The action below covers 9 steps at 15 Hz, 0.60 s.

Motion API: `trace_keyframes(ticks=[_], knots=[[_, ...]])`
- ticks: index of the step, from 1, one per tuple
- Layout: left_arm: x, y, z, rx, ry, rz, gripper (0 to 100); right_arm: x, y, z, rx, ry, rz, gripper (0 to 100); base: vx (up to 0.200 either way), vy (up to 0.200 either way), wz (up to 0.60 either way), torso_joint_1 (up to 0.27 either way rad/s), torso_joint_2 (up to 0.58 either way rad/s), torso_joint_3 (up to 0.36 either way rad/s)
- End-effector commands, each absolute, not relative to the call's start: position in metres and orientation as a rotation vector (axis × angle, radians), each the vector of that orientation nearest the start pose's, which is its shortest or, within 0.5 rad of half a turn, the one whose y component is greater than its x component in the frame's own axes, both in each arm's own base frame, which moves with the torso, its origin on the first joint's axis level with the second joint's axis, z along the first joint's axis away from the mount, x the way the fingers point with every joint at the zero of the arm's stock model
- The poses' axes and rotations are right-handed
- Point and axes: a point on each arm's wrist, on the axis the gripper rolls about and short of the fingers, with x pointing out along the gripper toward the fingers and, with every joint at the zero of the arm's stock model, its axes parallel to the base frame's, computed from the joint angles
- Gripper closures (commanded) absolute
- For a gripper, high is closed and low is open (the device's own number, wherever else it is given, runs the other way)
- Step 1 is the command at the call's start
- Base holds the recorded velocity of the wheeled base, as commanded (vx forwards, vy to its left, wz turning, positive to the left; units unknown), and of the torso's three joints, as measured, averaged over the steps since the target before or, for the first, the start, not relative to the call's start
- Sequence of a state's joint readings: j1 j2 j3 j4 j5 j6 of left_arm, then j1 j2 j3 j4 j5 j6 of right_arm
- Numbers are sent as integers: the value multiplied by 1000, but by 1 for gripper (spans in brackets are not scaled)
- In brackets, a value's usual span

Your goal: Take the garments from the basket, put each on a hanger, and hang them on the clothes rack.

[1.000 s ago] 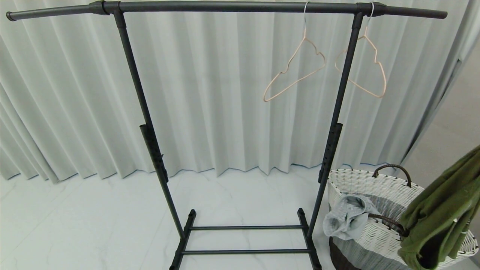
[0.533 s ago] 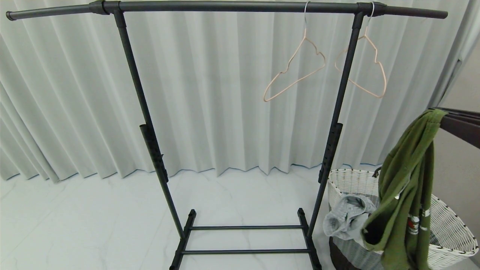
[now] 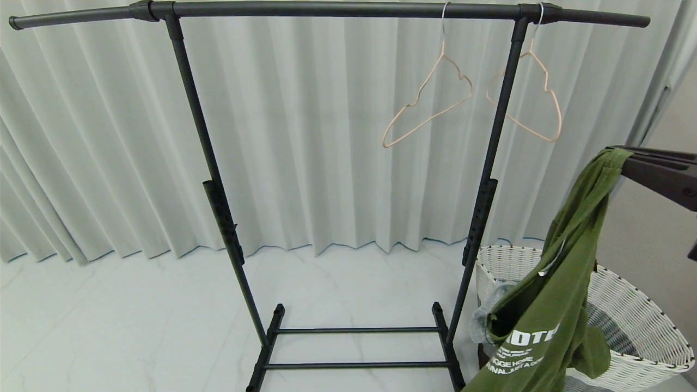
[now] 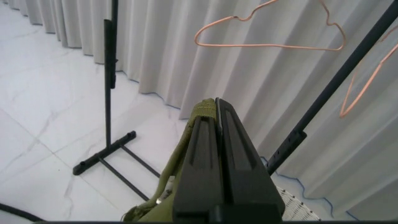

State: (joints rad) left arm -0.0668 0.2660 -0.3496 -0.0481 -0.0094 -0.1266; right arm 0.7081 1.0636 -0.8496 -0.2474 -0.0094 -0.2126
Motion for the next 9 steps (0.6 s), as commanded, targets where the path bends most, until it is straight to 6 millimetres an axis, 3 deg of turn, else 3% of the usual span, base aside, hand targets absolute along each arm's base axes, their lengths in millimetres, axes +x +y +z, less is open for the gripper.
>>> trace_keyframes(ticks=[1,3,6,9], knots=[[55,-15,289,-148,-65,-281,0,110,94,302,-193,-106,696,100,0,0,0,0,0,0],[83,-36,299,-138,3,-429,0,109,94,303,-192,-108,695,100,0,0,0,0,0,0],[121,-76,284,-105,171,-568,0,108,93,307,-187,-120,695,100,0,0,0,0,0,0],[143,-120,266,-62,276,-699,0,107,92,313,-182,-135,693,100,0,0,0,0,0,0]])
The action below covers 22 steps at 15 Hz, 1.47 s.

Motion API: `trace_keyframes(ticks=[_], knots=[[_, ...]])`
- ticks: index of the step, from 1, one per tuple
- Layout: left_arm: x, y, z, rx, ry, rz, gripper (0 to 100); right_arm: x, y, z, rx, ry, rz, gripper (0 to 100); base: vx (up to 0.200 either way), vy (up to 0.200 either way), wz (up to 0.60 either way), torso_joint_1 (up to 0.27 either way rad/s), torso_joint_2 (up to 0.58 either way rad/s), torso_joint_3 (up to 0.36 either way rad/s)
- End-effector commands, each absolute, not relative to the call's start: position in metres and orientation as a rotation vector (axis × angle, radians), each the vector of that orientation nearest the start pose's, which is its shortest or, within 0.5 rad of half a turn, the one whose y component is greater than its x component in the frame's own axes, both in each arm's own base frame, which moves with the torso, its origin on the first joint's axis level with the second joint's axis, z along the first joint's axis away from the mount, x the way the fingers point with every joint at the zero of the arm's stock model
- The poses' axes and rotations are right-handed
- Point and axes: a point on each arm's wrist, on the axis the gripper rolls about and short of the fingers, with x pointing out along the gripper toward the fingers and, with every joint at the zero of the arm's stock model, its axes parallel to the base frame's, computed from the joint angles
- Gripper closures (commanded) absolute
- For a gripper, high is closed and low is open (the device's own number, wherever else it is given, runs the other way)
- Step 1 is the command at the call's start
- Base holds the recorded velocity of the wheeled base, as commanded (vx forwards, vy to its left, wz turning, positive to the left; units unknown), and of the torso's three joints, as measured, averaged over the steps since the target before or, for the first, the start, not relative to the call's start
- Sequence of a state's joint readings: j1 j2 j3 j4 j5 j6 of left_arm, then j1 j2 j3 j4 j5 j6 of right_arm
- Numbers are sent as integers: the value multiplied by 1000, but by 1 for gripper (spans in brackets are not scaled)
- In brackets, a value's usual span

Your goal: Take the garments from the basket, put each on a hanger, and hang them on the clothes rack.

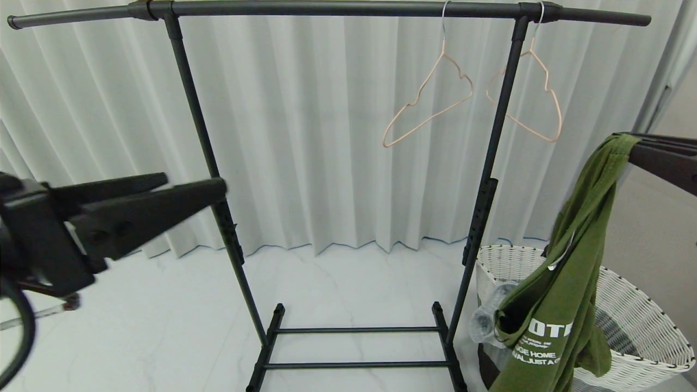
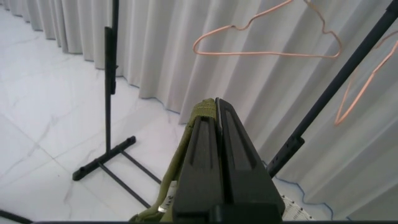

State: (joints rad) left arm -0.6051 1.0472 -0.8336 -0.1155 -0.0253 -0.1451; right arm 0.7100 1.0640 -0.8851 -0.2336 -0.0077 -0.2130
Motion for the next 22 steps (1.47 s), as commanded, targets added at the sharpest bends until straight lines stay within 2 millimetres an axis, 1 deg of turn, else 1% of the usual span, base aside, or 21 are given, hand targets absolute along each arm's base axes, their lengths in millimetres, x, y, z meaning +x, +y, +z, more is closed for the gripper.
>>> trace_keyframes(ticks=[1,2,4,5,6,8,9,11,12,13,14,17,19,22], knots=[[149,-134,259,-49,302,-727,0,106,91,314,-185,-128,695,100,0,0,0,0,0,0],[156,-147,254,-39,328,-750,0,106,91,316,-186,-123,696,100,0,0,0,0,0,0],[166,-176,250,-57,372,-795,0,105,90,319,-188,-117,697,100,0,0,0,0,0,0],[172,-193,245,-84,414,-810,0,104,89,321,-188,-119,696,100,0,0,0,0,0,0],[175,-203,237,-94,457,-815,0,103,89,322,-192,-108,696,100,0,0,0,0,0,0],[177,-219,213,-63,544,-823,0,96,85,322,-199,-99,713,100,0,0,0,0,0,0],[176,-228,206,-59,573,-837,0,94,84,323,-198,-102,718,100,0,0,0,0,0,0],[173,-253,194,-86,596,-879,0,94,84,322,-193,-100,719,100,0,0,0,0,0,0],[174,-259,191,-89,594,-887,0,94,84,322,-194,-97,721,100,0,0,0,0,0,0],[177,-275,182,-89,584,-907,0,95,85,322,-194,-99,722,100,0,0,0,0,0,0],[181,-283,178,-94,573,-913,0,95,85,322,-194,-99,722,100,0,0,0,0,0,0],[192,-300,174,-104,552,-920,0,94,87,321,-195,-96,739,100,0,0,0,0,0,0],[191,-307,174,-106,551,-931,0,93,88,321,-195,-97,750,100,0,0,0,0,0,0],[190,-309,173,-102,554,-945,0,93,88,320,-183,-88,754,100,0,0,0,0,0,0]])
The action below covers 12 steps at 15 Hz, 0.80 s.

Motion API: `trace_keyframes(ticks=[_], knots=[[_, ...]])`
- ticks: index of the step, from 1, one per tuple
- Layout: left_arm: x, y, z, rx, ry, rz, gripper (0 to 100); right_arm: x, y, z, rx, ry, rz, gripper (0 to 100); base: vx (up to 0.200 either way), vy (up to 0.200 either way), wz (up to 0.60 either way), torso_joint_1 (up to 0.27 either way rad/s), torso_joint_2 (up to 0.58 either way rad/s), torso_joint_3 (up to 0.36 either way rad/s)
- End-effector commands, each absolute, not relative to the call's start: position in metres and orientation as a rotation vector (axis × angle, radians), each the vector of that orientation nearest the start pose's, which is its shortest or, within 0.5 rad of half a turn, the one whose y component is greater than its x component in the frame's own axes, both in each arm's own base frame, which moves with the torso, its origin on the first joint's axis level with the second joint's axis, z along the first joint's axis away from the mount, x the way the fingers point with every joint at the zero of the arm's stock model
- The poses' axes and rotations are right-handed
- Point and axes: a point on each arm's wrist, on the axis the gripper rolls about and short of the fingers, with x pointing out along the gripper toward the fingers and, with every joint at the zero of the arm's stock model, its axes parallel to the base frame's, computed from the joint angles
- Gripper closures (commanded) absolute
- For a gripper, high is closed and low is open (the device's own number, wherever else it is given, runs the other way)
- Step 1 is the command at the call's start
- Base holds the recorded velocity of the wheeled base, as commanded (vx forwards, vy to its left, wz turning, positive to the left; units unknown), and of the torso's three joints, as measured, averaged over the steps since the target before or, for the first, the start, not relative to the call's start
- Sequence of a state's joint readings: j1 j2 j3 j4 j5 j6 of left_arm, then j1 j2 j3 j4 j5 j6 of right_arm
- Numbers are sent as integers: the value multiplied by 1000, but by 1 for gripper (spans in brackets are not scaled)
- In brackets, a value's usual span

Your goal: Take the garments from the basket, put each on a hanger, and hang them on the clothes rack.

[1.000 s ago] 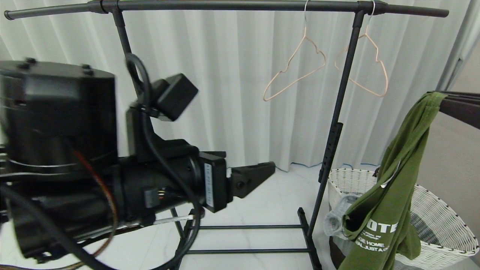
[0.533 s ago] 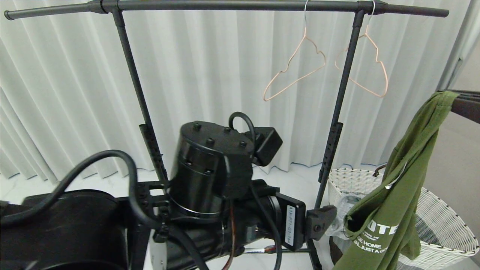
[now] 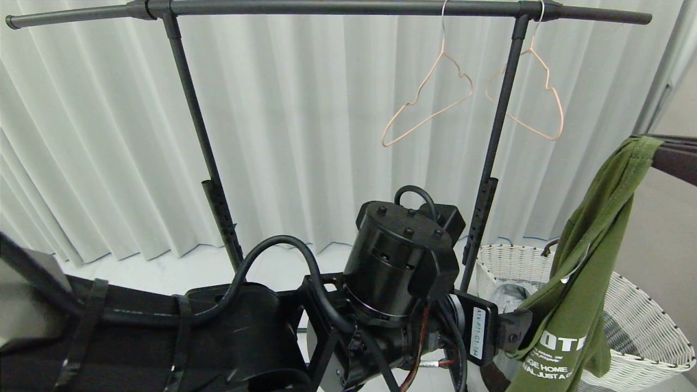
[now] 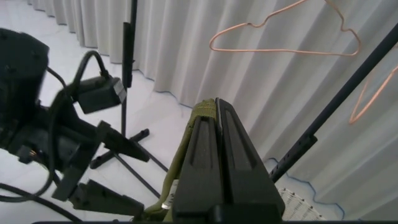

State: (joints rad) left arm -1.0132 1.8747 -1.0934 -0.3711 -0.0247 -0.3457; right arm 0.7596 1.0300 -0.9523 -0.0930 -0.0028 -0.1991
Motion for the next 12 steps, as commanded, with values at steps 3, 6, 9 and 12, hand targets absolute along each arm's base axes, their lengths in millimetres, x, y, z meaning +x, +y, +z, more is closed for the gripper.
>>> trace_keyframes(ticks=[3,6,9,12], knots=[[194,-318,165,-93,566,-939,0,92,89,320,-175,-86,763,100,0,0,0,0,0,0],[204,-330,154,-87,579,-928,0,89,92,321,-170,-91,794,100,0,0,0,0,0,0],[215,-328,139,-74,609,-891,0,88,91,323,-167,-98,794,100,0,0,0,0,0,0],[226,-322,137,-82,613,-859,0,88,90,323,-166,-101,793,100,0,0,0,0,0,0]])
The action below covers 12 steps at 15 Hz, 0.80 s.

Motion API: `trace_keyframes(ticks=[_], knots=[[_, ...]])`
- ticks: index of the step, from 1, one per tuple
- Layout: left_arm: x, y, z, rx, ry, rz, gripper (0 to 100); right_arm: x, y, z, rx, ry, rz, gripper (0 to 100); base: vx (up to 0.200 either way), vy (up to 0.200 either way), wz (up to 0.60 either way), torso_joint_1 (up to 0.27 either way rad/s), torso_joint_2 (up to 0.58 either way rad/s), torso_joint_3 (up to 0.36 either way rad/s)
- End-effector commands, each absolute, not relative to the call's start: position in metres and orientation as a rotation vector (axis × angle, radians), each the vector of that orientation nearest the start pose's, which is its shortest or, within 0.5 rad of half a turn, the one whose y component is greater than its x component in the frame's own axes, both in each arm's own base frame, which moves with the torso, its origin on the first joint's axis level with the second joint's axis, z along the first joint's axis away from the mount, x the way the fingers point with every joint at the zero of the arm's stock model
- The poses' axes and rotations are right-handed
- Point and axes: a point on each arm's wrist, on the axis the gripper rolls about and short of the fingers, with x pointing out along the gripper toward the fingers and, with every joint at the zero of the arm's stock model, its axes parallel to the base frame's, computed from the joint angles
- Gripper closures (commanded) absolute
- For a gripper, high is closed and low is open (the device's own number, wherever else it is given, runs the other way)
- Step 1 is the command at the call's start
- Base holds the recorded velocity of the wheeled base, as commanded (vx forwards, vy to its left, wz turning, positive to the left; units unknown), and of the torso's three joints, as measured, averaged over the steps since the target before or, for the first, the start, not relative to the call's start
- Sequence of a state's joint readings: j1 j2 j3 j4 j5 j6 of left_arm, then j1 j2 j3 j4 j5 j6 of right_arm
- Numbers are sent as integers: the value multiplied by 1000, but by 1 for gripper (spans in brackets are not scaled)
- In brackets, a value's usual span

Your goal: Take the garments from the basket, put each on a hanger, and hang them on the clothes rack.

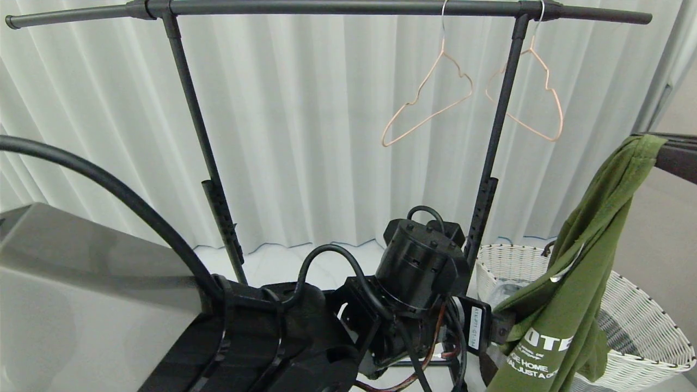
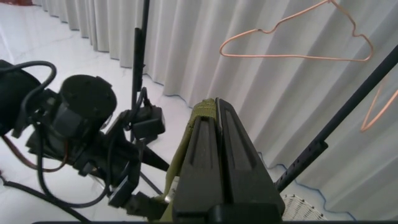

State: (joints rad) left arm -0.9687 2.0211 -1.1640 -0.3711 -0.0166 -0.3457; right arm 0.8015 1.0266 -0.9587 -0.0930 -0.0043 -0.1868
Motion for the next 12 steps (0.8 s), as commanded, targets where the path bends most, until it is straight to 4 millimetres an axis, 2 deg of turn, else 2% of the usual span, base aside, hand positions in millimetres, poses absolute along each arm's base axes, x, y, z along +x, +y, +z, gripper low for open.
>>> trace_keyframes(ticks=[1,7,12], knots=[[228,-320,137,-83,614,-852,0,88,90,323,-166,-101,793,100,0,0,0,0,0,0],[226,-317,154,-115,563,-865,0,89,90,321,-166,-91,784,100,0,0,0,0,0,0],[231,-313,144,-105,572,-840,0,88,89,323,-163,-99,784,100,0,0,0,0,0,0]])
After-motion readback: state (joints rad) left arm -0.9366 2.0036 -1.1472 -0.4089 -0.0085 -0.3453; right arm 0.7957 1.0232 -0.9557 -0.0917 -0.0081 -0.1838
